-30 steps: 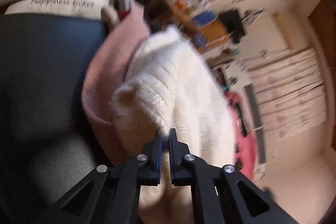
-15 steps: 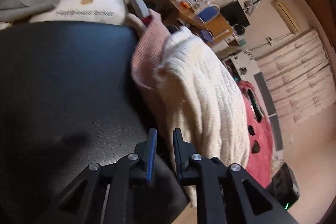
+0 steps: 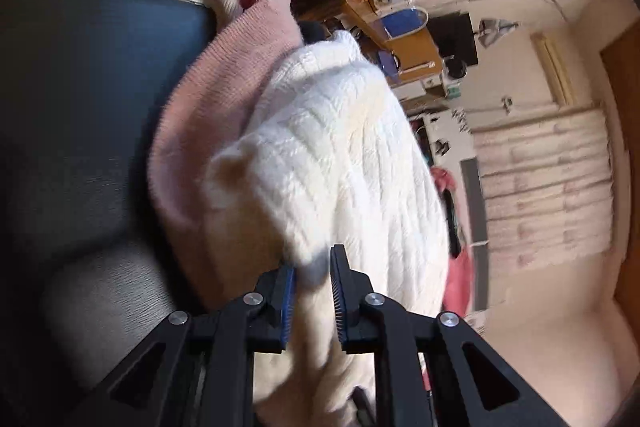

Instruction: Fold clothes

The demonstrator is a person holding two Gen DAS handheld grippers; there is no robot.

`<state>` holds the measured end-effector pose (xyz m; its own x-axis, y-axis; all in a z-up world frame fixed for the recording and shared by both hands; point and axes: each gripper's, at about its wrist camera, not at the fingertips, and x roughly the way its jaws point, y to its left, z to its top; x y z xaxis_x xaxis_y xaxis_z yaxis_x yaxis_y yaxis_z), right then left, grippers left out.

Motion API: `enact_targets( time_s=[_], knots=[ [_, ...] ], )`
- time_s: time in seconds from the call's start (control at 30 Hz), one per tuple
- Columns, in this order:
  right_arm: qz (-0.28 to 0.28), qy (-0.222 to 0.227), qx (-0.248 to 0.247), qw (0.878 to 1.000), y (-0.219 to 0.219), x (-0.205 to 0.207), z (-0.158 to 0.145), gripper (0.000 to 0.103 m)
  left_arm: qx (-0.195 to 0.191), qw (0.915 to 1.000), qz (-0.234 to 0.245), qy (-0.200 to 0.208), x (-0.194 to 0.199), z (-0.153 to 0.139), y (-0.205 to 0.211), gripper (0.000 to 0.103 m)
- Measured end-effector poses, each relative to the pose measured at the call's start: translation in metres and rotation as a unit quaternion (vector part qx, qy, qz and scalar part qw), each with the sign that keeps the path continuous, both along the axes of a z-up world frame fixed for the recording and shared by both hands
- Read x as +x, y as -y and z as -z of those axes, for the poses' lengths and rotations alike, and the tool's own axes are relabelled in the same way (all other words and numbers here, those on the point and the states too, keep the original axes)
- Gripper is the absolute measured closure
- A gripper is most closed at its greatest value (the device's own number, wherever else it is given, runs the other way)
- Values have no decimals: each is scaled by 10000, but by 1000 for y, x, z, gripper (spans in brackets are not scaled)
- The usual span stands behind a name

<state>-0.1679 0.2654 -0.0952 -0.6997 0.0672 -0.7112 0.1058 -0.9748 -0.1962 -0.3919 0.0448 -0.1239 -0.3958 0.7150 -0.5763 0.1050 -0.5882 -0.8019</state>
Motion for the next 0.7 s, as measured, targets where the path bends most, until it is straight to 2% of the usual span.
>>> enact_targets(
  time_s=[0.07, 0.1, 0.13, 0.2, 0.3, 0.37, 0.47, 0.57, 0.63, 0.7],
  knots=[
    [56, 84, 228, 9997, 1, -6, 7, 49, -4, 10000, 69, -7, -8, 2, -8, 90],
    [78, 52, 283, 9996, 1, -7, 9, 65, -134, 9998, 166, -38, -11, 4, -13, 92],
    [83, -2, 309, 9995, 1, -6, 10, 77, -101, 9998, 150, -102, -10, 2, -13, 97],
    [76, -59, 295, 9995, 2, -5, 9, 92, -14, 9997, 103, -235, -6, 0, -12, 98],
    [146, -126, -181, 9997, -7, -1, 1, 94, 257, 9976, -100, -640, 9, -17, 3, 98],
    [106, -65, -820, 9966, -15, -1, -7, 95, 334, 9947, -198, -957, 23, -33, 17, 98],
    [-211, 286, -1939, 9804, -12, 4, -13, 98, 406, 9873, -388, -1484, 56, -60, 47, 103],
    [-575, 487, -2524, 9647, 7, 13, -17, 98, 393, 9784, -568, -1950, 94, -85, 79, 103],
    [-765, 574, -2698, 9581, 25, 20, -17, 98, 170, 9774, -579, -2024, 117, -92, 99, 103],
    [-888, 663, -2898, 9507, 37, 27, -18, 98, -377, 9789, -535, -1936, 133, -89, 112, 103]
  ],
)
